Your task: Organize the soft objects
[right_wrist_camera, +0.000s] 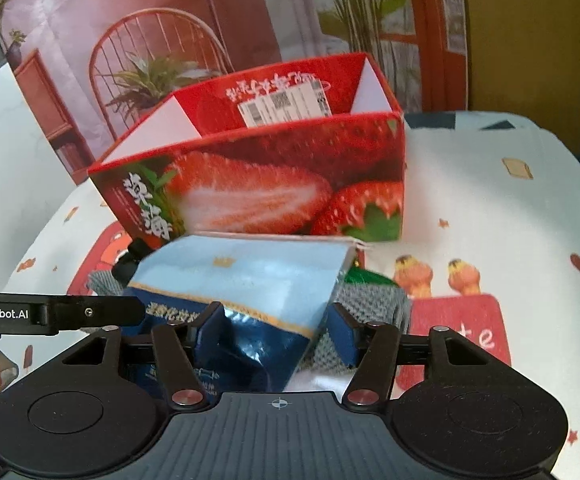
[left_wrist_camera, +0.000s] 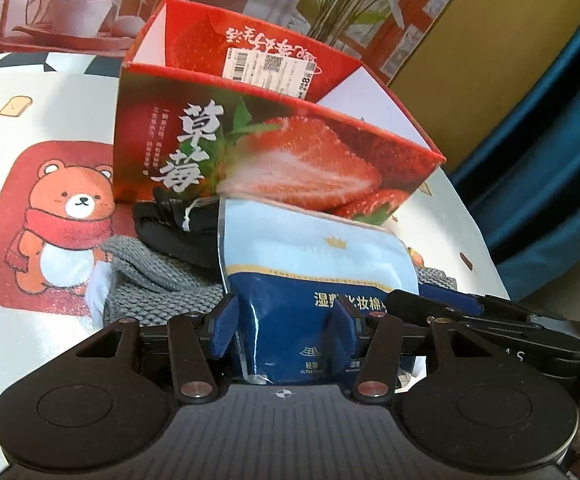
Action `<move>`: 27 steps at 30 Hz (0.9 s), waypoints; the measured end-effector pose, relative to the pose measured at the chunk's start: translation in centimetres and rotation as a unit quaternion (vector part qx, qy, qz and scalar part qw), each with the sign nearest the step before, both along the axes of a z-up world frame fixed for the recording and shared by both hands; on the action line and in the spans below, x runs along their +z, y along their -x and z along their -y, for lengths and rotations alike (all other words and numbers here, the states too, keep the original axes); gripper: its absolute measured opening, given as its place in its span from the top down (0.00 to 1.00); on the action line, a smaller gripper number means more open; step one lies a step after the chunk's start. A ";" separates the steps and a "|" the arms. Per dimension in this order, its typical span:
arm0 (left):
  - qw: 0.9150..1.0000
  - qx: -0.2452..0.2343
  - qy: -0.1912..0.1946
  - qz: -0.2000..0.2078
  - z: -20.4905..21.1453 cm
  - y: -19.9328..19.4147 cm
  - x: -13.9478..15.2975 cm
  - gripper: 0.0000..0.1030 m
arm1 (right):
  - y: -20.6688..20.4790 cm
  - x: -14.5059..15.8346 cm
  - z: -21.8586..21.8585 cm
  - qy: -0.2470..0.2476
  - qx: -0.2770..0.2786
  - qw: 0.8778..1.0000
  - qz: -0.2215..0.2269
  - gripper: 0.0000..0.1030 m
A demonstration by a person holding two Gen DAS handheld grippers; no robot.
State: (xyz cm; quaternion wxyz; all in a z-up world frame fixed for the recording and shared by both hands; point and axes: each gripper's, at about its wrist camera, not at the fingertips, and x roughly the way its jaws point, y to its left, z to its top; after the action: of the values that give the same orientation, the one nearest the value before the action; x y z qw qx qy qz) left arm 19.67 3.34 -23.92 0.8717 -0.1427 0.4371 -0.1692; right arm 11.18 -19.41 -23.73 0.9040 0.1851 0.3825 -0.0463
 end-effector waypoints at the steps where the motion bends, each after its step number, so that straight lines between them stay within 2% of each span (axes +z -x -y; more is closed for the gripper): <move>1: 1.000 -0.001 -0.002 0.002 0.1 0.1 0.0 0.48 | 0.0 -0.1 0.0 -0.001 0.000 1.000 -0.001 0.46; 6: 1.000 -0.003 -0.004 0.000 0.3 0.2 -0.5 0.48 | -0.2 -0.3 -0.1 -0.015 0.002 1.000 -0.004 0.46; 10: 1.000 -0.005 -0.002 0.002 0.2 0.4 -0.5 0.47 | -0.4 0.1 -0.5 -0.017 0.014 1.000 0.006 0.51; 15: 1.000 -0.004 -0.005 0.002 0.3 0.3 -0.8 0.47 | -1.1 -0.1 -0.6 -0.013 0.025 1.000 0.006 0.53; 18: 1.000 -0.001 -0.001 0.000 0.1 0.2 -0.9 0.47 | -1.3 -0.6 -0.1 -0.037 0.014 0.999 -0.002 0.53; 27: 1.000 0.008 0.003 -0.007 0.0 0.1 -1.5 0.45 | -0.3 -0.5 0.1 -0.061 0.009 0.998 -0.018 0.53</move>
State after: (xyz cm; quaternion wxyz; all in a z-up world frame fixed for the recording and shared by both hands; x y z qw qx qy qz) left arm 19.54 3.33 -25.46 0.8697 -0.1500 0.4412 -0.1627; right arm 11.51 -19.52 -24.22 0.8845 0.2353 0.4024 -0.0180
